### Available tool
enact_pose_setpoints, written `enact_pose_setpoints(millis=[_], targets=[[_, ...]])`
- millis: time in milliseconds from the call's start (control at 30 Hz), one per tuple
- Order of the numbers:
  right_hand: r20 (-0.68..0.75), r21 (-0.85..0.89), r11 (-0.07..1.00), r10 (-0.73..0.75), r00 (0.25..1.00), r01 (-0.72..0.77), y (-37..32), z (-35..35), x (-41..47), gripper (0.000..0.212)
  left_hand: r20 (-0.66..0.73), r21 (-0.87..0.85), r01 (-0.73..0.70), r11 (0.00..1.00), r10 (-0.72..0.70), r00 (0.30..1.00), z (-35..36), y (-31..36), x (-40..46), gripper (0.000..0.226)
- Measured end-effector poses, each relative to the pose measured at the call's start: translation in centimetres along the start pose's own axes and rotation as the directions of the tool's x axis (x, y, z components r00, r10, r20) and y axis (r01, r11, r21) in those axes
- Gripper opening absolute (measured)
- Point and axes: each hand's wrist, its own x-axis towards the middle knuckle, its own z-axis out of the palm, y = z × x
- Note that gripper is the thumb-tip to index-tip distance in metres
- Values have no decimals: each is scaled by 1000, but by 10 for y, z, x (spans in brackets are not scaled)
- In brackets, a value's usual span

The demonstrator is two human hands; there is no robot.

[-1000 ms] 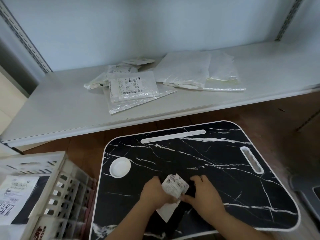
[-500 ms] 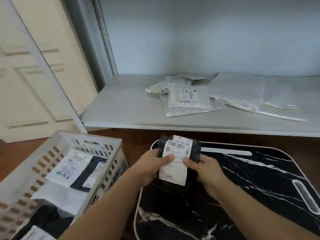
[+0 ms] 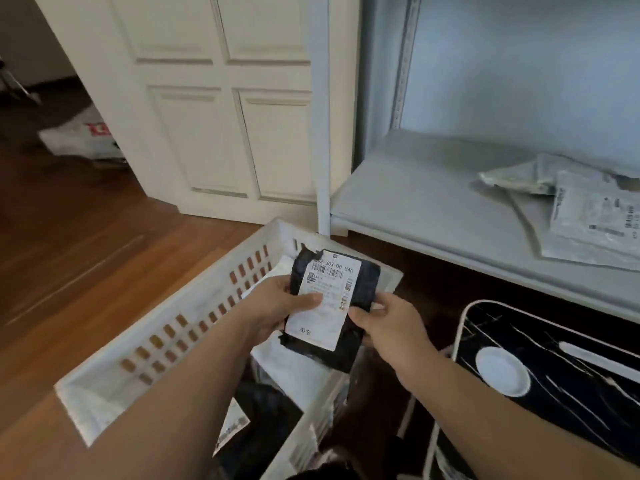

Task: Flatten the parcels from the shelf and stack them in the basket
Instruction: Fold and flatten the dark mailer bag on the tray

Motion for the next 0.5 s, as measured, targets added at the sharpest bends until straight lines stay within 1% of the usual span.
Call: enact_pose_setpoints(millis=[33, 67, 100, 133, 200, 233, 267, 300, 367, 433, 500], targets=[[28, -172, 985, -20, 999, 24, 3, 10, 4, 28, -73, 52, 30, 998, -26, 997, -14, -11, 5, 26], [59, -337, 939, -49, 997, 66, 6, 17, 6, 41, -138, 143, 74, 987, -54, 989, -27, -22, 10, 22], [110, -480, 869, -80, 991, 124, 9, 23, 8, 51, -192, 263, 133, 956, -84, 978, -37, -34, 13, 20], [166, -605, 773, -115, 979, 193, 11, 26, 9, 58, -222, 399, 187, 898, -103, 970, -44, -47, 17, 19], [294, -805, 494, -151, 944, 330, 19, 29, 15, 69, -217, 614, 251, 748, -146, 965, -49, -76, 24, 21], [347, -851, 373, -129, 929, 369, 23, 29, 20, 74, -196, 692, 266, 671, -180, 964, -47, -89, 28, 23], [383, -870, 300, -89, 919, 392, 28, 30, 25, 77, -177, 753, 276, 597, -221, 959, -45, -101, 32, 27], [406, -875, 266, -52, 912, 404, 31, 31, 29, 80, -156, 798, 281, 534, -267, 951, -45, -113, 37, 31], [428, -876, 241, -10, 904, 417, 37, 37, 36, 80, -134, 844, 295, 448, -357, 924, -44, -134, 46, 41], [440, -871, 256, 31, 897, 419, 40, 46, 42, 79, -122, 875, 296, 382, -417, 901, -44, -148, 48, 50], [455, -870, 248, 71, 888, 426, 42, 55, 45, 78, -100, 901, 279, 332, -466, 879, -40, -158, 48, 53]])
